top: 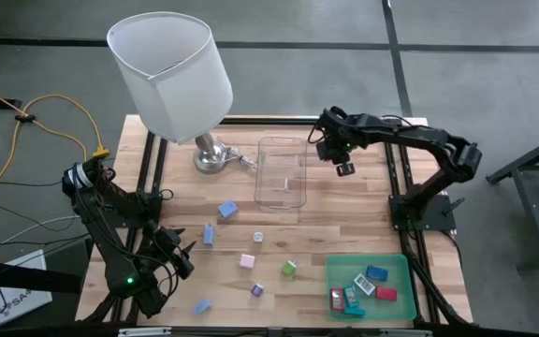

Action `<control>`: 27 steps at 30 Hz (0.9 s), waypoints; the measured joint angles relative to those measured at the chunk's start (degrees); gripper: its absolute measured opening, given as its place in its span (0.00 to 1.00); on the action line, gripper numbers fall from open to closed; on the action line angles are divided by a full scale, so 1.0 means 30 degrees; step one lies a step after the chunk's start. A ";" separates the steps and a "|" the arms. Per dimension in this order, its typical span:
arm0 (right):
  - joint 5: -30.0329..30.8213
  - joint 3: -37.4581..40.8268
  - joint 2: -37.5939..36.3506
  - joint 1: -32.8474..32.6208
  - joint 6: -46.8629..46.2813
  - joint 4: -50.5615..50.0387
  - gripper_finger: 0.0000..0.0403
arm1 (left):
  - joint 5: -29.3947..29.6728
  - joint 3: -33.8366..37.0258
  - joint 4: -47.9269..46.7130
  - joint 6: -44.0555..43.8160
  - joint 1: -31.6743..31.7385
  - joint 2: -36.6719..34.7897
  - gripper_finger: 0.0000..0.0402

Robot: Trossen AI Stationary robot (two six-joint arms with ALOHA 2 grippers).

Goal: Pick & Place Office items
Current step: Put the red charger adapter into the transparent bin

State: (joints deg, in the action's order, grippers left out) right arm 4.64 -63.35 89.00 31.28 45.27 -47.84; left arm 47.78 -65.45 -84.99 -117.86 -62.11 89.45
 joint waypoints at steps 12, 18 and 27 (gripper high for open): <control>0.3125 -0.0312 -0.0834 -0.3450 -0.3125 0.0002 0.29 | -0.0003 0.0000 0.0000 0.0000 0.0006 0.0001 0.58; 0.3167 -0.1935 -0.0834 -0.4703 -0.4439 -0.0660 0.30 | 0.0002 0.0000 0.0000 0.0000 0.0007 0.0000 0.58; 0.0694 -0.4485 -0.0284 -0.5177 -0.4755 -0.1398 0.29 | 0.0000 0.0000 0.0000 0.0000 0.0000 0.0000 0.58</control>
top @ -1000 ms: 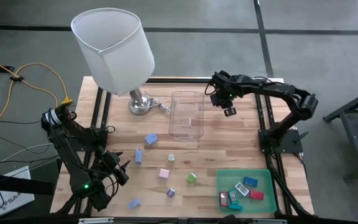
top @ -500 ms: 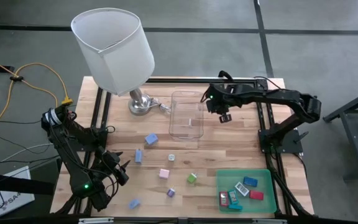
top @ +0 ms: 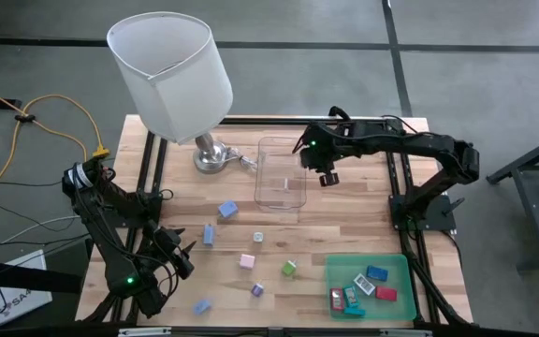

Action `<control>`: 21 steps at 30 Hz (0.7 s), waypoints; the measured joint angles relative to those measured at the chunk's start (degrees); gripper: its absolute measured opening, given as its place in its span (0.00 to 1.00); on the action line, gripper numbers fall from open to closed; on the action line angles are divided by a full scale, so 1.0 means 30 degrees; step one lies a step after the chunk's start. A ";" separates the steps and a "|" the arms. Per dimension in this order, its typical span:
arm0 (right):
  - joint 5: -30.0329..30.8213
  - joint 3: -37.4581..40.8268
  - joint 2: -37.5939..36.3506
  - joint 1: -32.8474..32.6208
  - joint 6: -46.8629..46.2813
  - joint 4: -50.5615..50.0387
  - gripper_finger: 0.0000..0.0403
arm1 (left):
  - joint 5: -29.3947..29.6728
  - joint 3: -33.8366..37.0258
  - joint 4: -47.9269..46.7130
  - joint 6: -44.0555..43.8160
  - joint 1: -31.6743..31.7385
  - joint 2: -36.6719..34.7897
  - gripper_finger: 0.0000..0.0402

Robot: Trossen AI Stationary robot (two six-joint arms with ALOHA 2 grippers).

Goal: Pick & Place Office items
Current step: Put the red charger adapter into the transparent bin

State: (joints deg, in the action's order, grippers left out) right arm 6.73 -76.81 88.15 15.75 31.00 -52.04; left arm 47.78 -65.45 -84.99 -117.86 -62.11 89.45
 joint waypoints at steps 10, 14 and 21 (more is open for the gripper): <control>-0.0298 -0.1992 0.3312 0.0207 0.0408 0.0355 0.29 | -0.0001 0.0000 0.0005 0.0000 0.0005 0.0002 0.58; -0.0367 -0.2978 0.4819 0.0599 0.0891 0.0685 0.30 | -0.0002 0.0000 0.0000 0.0000 0.0007 0.0000 0.58; -0.1429 -0.4038 0.6921 0.1779 0.0899 0.1056 0.29 | 0.0000 0.0000 0.0000 0.0000 0.0007 0.0000 0.58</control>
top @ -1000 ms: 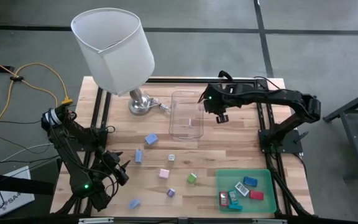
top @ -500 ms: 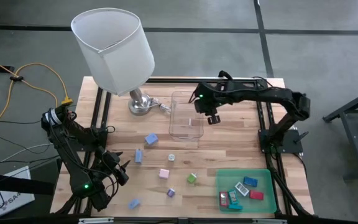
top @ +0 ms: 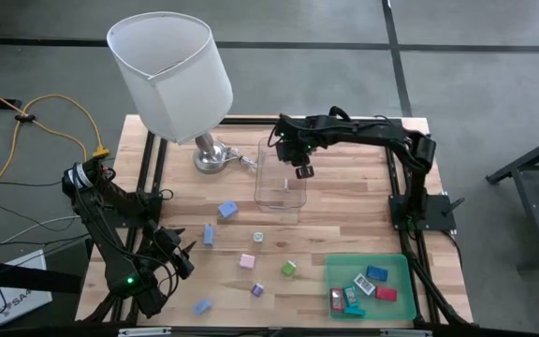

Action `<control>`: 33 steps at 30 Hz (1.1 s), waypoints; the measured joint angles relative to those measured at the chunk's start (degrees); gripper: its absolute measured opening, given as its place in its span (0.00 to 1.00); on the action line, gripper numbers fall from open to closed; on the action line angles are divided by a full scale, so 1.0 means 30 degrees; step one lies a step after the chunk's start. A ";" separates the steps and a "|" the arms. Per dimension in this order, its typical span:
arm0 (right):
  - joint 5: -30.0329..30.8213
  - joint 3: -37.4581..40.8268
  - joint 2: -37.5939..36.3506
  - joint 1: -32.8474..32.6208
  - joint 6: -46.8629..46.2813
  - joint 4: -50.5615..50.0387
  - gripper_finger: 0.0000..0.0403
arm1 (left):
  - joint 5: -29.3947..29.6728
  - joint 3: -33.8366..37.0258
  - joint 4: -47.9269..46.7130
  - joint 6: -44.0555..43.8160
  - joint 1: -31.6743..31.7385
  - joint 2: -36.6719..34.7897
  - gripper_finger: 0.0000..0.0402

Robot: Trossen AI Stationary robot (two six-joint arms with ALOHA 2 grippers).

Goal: Pick & Place Office items
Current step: Put the red charger adapter into the transparent bin

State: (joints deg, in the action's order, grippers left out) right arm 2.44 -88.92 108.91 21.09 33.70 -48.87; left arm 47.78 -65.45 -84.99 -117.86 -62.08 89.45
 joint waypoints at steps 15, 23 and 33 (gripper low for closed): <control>-0.2386 -0.0079 0.0528 0.1148 0.0180 0.1693 0.31 | -0.0003 0.0000 0.0000 0.0000 0.0000 0.0000 0.58; -0.1642 -0.0082 0.1655 0.1152 -0.0218 0.2380 0.29 | -0.0003 0.0000 -0.0012 0.0000 0.0000 0.0000 0.58; -0.1807 -0.0060 0.1956 0.1250 -0.0381 0.2264 0.30 | 0.0033 0.0000 0.0000 0.0000 -0.0007 0.0000 0.58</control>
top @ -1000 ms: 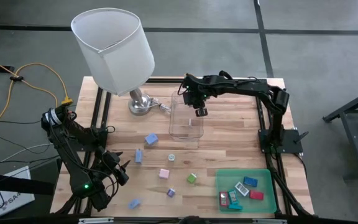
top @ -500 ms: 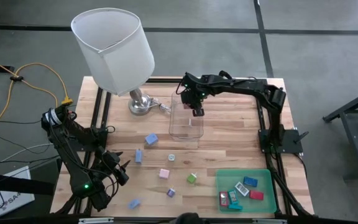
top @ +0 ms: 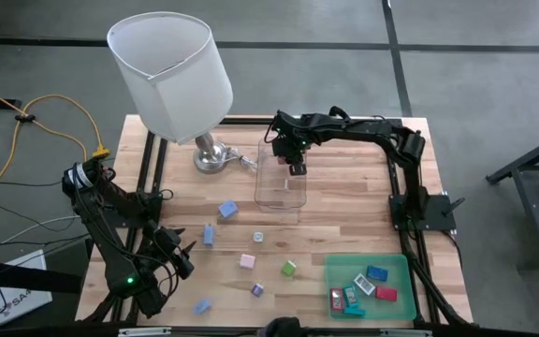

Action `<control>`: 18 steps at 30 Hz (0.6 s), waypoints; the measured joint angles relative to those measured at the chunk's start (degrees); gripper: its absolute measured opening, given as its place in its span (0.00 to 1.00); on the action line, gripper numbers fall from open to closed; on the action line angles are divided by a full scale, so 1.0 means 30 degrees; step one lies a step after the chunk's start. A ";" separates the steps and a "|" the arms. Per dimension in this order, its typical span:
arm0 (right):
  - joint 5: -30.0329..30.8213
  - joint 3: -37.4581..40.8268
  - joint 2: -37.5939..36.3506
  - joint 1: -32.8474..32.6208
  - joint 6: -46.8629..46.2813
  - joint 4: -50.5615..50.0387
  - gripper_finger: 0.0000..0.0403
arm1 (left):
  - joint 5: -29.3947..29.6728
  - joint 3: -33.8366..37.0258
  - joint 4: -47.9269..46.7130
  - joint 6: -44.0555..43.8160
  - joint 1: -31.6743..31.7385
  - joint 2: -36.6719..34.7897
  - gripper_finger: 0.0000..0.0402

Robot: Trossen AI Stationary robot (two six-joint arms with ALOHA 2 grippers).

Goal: Pick & Place Office items
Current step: Put the red charger adapter into the transparent bin

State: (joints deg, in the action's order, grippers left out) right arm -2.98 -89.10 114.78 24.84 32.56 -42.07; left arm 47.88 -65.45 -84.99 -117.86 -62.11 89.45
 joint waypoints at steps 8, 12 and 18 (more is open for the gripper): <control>-0.1038 0.0000 0.0000 -0.0030 -0.0022 -0.0215 0.31 | 0.0015 0.0000 0.0000 0.0000 0.0000 0.0000 0.58; -0.1027 0.0000 0.0000 -0.0087 -0.0022 -0.0335 0.30 | 0.0053 0.0000 0.0000 0.0000 0.0001 0.0000 0.58; -0.1005 0.0000 0.0000 -0.0073 -0.0094 -0.0361 0.31 | 0.0058 0.0000 0.0000 0.0000 0.0003 0.0000 0.58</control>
State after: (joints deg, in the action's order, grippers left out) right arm -6.00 -89.10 114.78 24.62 32.27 -43.16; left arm 48.05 -65.45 -84.99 -117.86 -62.10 89.45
